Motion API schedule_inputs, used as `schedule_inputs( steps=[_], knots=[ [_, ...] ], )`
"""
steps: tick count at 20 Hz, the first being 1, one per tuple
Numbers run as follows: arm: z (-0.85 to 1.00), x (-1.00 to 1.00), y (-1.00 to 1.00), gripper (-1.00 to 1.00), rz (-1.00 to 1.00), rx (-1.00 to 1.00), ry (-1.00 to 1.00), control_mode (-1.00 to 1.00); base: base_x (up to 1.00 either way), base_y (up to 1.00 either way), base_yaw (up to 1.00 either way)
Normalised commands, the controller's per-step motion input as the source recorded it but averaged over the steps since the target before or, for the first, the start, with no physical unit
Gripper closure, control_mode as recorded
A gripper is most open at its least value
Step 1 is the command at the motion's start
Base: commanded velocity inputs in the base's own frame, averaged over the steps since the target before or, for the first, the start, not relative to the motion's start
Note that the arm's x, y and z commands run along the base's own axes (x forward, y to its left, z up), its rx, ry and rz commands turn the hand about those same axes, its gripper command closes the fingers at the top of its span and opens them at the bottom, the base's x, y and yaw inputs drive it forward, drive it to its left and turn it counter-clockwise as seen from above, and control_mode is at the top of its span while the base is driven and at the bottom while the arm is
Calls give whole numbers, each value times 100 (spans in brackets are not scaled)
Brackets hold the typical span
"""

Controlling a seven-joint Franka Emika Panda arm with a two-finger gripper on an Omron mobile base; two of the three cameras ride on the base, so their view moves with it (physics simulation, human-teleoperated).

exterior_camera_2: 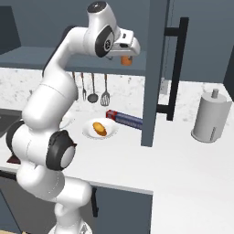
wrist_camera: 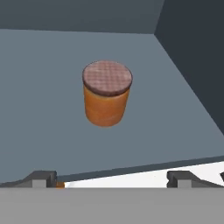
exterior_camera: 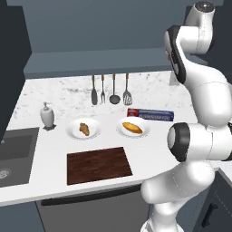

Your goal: From the different types of pastries on the counter, select a croissant and place it on the cutting board. Then retrieve a jar of jam from the cabinet and place it alongside the croissant on the cutting board.

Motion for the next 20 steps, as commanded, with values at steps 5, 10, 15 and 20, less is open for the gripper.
schedule_inputs(
  steps=[5, 10, 15, 20],
  knots=[
    [0, 23, -1, -100, 0, 0, -7, -100, 0, 0, 0],
    [2, 0, 0, -100, 0, 0, -7, -100, 0, 0, 0],
    [0, 0, 0, -100, 0, 0, -12, -100, 0, 0, 0],
    [0, 0, 6, -100, 0, 0, -15, -100, 0, 0, 0]
  ],
)
